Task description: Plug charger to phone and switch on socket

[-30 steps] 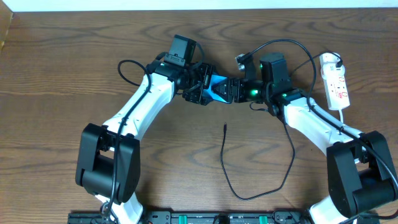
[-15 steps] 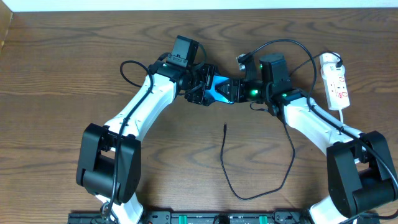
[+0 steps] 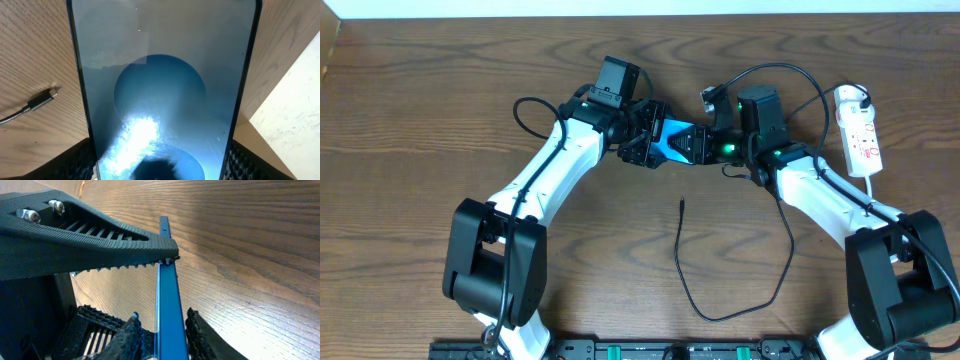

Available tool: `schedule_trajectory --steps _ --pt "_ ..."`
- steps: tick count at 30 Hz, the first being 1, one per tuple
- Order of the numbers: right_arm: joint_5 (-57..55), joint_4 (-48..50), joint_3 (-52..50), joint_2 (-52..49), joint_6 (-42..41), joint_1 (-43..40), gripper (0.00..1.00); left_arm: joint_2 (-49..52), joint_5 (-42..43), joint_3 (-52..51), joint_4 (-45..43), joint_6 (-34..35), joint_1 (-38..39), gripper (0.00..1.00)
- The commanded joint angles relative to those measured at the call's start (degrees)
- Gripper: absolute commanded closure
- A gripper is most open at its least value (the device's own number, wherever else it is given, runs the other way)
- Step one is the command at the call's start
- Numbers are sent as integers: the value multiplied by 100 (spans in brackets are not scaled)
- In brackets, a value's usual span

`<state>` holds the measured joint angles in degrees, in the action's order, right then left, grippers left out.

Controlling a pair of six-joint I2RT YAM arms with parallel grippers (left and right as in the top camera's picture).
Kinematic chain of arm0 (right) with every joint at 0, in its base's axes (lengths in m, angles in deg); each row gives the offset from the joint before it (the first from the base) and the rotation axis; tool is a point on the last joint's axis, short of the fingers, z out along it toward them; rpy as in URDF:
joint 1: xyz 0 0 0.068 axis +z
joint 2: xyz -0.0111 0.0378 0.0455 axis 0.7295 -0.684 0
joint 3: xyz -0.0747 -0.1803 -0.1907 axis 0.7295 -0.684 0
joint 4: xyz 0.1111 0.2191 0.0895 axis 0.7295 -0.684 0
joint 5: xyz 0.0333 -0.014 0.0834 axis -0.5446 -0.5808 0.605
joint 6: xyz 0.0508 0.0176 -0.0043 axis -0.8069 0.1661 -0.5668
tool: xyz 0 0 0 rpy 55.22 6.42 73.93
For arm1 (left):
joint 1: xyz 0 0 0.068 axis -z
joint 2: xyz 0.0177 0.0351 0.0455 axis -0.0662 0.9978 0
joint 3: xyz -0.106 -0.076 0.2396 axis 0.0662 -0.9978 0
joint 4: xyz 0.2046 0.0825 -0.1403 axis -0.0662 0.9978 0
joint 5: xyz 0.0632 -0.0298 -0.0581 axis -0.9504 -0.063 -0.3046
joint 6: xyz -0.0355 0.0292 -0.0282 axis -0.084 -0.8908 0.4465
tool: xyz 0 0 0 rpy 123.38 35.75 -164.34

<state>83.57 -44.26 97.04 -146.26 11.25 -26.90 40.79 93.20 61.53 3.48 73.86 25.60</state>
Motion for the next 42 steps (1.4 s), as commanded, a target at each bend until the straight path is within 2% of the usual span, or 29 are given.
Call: schedule_trajectory --steps 1,7,30,35,36,38,42 --pt "-4 0 98 -48 24 42 74 -129 72 140 -26 52 -7 93" --pt "-4 -2 98 -48 170 42 75 -129 72 140 -26 55 -7 93" --pt "-4 -2 98 -48 168 39 99 -129 72 140 -24 52 -7 93" --pt "-7 -2 98 -48 170 28 99 -129 72 138 -22 37 -9 92" --pt "-11 0 98 -48 170 17 99 -129 74 140 -22 26 -13 90" --pt "-90 -2 98 -48 170 -22 99 -129 74 140 -24 -37 -24 79" --pt "-376 -44 98 -48 168 -186 99 -131 76 140 -26 -317 -92 40"
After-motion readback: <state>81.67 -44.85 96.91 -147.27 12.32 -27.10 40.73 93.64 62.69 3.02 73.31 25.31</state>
